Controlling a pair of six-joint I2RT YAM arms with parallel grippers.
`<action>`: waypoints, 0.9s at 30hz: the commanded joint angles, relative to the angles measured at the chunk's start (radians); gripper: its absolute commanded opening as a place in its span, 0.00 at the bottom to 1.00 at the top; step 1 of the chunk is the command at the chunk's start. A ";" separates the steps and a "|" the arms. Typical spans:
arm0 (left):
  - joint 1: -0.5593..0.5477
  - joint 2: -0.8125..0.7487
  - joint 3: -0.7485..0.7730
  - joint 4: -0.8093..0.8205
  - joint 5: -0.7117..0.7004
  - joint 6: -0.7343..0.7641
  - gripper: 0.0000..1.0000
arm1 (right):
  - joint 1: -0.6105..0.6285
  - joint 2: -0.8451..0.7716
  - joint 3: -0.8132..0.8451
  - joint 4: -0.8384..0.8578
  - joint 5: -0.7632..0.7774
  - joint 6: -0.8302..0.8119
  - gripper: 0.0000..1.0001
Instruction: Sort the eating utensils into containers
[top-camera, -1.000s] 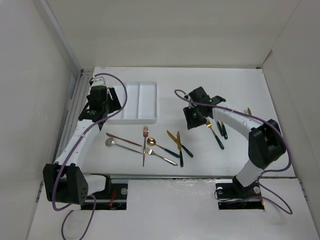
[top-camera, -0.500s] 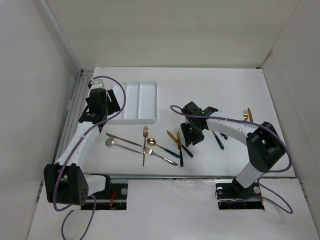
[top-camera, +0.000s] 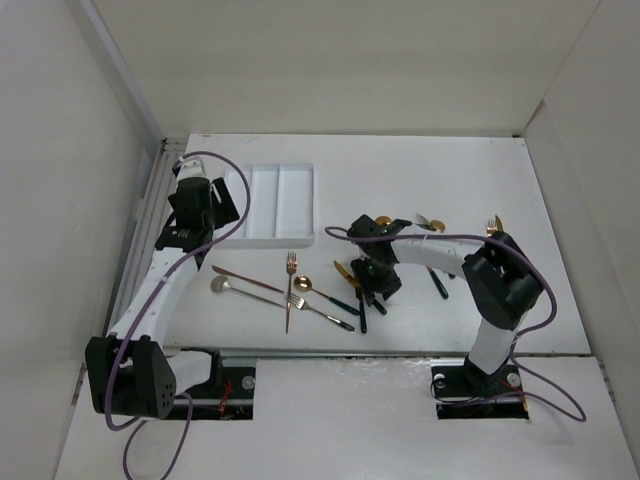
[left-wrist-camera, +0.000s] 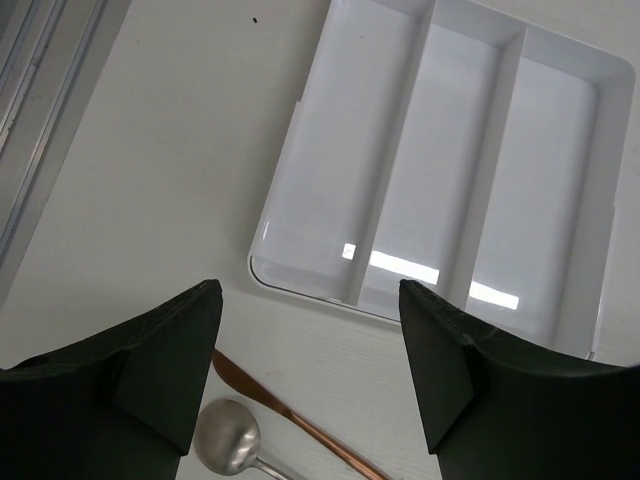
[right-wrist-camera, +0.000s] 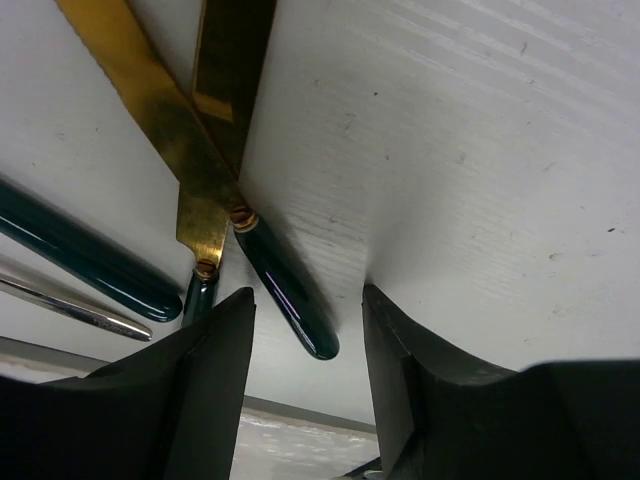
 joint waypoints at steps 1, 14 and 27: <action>0.005 -0.030 -0.002 0.039 -0.021 0.016 0.69 | 0.017 -0.008 0.017 0.019 0.028 0.005 0.52; -0.006 -0.041 -0.031 0.039 -0.040 0.037 0.69 | 0.017 -0.017 -0.053 0.124 0.167 0.135 0.00; -0.015 -0.078 -0.083 0.070 -0.049 0.019 0.69 | 0.017 0.055 0.498 0.114 0.335 0.095 0.00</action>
